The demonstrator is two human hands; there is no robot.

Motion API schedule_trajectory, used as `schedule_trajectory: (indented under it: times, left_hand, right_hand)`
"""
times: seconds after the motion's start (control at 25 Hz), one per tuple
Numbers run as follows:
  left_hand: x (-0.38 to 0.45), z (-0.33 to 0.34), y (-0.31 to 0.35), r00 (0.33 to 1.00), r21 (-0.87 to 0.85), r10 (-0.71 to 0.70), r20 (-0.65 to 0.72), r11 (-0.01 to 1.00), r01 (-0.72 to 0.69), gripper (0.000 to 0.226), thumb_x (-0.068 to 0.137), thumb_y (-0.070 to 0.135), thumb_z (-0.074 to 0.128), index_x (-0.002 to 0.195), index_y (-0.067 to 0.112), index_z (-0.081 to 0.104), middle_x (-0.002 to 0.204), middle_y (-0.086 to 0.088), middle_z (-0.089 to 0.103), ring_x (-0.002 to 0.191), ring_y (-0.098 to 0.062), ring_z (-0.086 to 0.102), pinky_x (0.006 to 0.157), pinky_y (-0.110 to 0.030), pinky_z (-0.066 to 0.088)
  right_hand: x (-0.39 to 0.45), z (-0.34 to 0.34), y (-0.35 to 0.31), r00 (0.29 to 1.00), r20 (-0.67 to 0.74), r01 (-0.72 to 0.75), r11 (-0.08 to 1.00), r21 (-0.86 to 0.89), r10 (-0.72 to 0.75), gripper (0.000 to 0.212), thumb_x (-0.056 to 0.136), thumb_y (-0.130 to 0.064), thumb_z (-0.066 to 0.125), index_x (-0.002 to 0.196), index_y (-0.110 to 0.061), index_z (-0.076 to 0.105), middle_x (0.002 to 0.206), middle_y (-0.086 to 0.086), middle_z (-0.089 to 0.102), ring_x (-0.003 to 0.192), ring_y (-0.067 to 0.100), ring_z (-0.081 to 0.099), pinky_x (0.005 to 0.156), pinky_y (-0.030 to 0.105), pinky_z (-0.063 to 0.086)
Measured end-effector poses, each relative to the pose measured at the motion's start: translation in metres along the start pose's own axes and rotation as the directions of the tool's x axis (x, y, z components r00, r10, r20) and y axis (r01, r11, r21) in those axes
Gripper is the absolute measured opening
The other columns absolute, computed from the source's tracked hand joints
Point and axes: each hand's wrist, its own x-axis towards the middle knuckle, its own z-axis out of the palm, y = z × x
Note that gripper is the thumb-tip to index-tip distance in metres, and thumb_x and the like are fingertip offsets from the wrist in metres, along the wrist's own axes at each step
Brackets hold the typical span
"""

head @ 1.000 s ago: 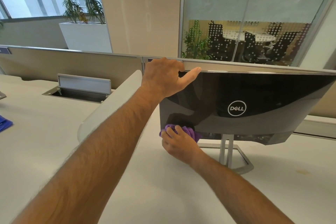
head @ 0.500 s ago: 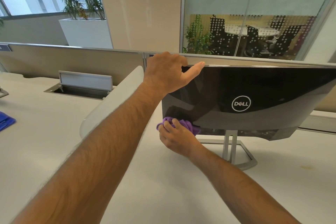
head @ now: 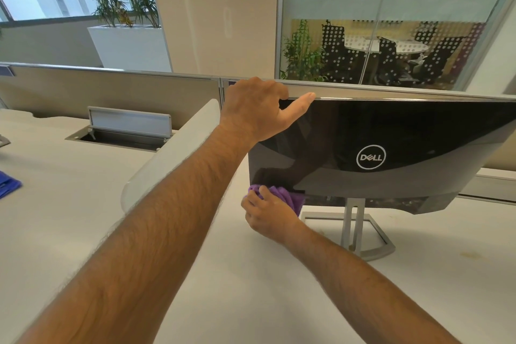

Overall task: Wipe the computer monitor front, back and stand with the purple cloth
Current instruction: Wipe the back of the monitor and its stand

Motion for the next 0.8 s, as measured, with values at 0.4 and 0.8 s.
schedule_trajectory:
  times: [0.4, 0.8]
  left_hand:
    - [-0.001, 0.001, 0.002, 1.0, 0.012, -0.001, -0.015, 1.0, 0.001, 0.081, 0.086, 0.079, 0.017, 0.072, 0.021, 0.073, 0.054, 0.007, 0.057, 0.05, -0.011, 0.051, 0.052, -0.019, 0.037]
    - [-0.002, 0.002, 0.003, 0.999, -0.009, -0.02, -0.029, 1.0, 0.02, 0.082, 0.086, 0.079, 0.017, 0.073, 0.021, 0.073, 0.055, 0.007, 0.058, 0.051, -0.012, 0.053, 0.056, -0.025, 0.052]
  right_hand:
    - [-0.021, 0.008, 0.005, 1.0, 0.021, -0.012, 1.0, 0.018, 0.011, 0.05, 0.081, -0.031, 0.079, 0.123, -0.013, 0.06, 0.133, 0.012, 0.052, 0.123, 0.035, 0.047, 0.099, 0.048, 0.047]
    - [-0.05, 0.016, 0.008, 0.998, 0.064, 0.005, 1.0, 0.024, -0.006, 0.055, 0.077, -0.032, 0.082, 0.124, -0.014, 0.06, 0.135, 0.01, 0.052, 0.123, 0.034, 0.049, 0.098, 0.047, 0.047]
